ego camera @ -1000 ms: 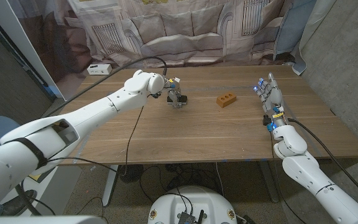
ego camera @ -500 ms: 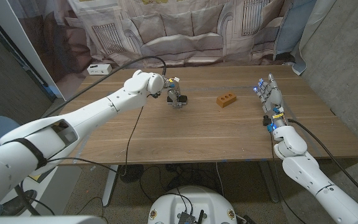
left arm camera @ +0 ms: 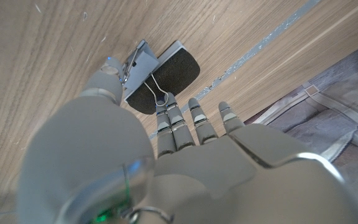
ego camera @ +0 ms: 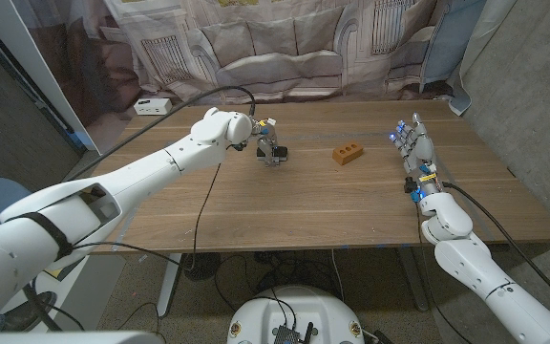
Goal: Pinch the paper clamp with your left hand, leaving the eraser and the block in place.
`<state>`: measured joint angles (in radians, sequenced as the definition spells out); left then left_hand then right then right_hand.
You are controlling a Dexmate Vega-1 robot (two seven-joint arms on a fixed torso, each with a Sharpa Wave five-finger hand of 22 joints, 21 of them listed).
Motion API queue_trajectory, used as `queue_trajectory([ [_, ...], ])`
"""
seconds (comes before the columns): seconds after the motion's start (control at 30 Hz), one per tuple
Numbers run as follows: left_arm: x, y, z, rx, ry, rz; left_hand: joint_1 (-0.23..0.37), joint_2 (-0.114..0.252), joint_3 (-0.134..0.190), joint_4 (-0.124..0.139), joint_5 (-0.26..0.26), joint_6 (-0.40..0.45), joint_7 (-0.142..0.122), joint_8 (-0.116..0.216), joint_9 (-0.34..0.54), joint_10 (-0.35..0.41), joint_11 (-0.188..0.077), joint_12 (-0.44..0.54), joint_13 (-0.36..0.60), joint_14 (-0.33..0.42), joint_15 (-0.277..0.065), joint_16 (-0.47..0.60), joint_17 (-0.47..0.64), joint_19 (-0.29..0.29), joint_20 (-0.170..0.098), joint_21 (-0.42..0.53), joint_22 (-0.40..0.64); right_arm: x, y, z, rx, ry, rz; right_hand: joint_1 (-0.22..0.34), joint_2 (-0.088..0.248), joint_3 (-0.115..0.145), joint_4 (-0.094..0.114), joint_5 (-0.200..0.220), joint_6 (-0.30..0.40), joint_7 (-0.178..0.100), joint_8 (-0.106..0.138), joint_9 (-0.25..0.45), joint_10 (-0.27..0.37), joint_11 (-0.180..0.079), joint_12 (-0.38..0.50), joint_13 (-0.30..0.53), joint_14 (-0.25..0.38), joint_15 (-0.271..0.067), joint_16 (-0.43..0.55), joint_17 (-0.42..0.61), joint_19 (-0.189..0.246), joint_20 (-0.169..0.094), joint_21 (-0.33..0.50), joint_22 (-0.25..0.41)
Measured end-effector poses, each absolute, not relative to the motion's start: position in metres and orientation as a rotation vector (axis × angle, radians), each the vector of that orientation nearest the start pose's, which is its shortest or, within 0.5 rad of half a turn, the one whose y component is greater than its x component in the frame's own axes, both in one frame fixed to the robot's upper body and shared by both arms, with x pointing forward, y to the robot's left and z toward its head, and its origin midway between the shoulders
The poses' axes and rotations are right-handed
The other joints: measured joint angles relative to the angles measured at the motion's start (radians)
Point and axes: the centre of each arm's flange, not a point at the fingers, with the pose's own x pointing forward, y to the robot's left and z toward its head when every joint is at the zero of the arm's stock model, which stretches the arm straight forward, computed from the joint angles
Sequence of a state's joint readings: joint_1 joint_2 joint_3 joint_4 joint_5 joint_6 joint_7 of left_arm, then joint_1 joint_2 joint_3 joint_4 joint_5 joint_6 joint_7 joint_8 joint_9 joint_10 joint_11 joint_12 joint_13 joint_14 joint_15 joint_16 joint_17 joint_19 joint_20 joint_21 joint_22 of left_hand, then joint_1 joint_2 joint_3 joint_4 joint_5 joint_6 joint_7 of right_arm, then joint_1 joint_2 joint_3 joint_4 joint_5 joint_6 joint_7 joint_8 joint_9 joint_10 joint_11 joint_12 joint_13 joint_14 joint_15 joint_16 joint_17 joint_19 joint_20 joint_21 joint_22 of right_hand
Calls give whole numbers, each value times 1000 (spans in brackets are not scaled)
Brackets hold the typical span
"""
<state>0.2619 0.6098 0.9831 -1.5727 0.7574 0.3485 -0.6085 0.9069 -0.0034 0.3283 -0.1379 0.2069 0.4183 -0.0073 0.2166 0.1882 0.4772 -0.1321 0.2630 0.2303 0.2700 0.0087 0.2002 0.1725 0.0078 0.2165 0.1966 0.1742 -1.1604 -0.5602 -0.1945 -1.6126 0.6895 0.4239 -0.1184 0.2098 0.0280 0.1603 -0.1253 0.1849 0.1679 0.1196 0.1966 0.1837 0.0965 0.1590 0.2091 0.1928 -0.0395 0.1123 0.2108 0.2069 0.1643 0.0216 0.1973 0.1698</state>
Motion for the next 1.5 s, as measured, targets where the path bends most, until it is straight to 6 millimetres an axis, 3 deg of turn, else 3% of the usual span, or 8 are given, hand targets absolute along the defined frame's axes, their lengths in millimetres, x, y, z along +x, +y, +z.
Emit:
queue_trajectory([
  [0.3, 649, 126, 94, 1844, -262, -206, 13, 13, 0, 0, -7, 23, 2, 0, 0, 20, -2, 4, 5, 6, -6, 0, 0, 5, -4, 0, 0, 567, -331, -53, 182, -735, 75, 0, 0, 0, 0, 0, 0, 0, 0, 0, 4, 4, 0, 0, 0, 0, 0, 0, 0, 0, 0, 0],
  [0.53, 648, 125, 94, 1831, -269, -191, 41, 41, 12, -12, -15, 71, -5, 9, 5, 68, -11, 20, 8, 35, -31, 0, 0, 30, -2, 0, 0, 568, -332, -53, 183, -732, 76, 0, 0, 0, 0, 0, 0, 0, 0, 0, 4, 4, 0, 0, 0, 0, 0, 0, 0, 0, 0, 0],
  [0.83, 648, 125, 93, 1808, -277, -176, 60, 59, 15, -16, -22, 113, -2, 13, 5, 109, 23, 26, 9, 59, -44, 0, -5, 55, 0, 0, 0, 568, -332, -57, 186, -724, 76, 0, 0, 0, 0, 0, 0, 0, 0, 0, 4, 4, 0, 0, 0, 0, 0, 0, 0, 0, 0, 0],
  [1.5, 641, 124, 94, 1792, -286, -180, 63, 63, 15, -16, -26, 121, 0, 16, 5, 112, 31, 26, 14, 70, -34, 0, -5, 66, -2, 0, 0, 567, -333, -58, 186, -724, 75, 0, 0, 0, 0, 0, 0, 0, 0, 0, 7, 0, 0, 0, 5, -5, 0, 0, -4, 4, 0, 0],
])
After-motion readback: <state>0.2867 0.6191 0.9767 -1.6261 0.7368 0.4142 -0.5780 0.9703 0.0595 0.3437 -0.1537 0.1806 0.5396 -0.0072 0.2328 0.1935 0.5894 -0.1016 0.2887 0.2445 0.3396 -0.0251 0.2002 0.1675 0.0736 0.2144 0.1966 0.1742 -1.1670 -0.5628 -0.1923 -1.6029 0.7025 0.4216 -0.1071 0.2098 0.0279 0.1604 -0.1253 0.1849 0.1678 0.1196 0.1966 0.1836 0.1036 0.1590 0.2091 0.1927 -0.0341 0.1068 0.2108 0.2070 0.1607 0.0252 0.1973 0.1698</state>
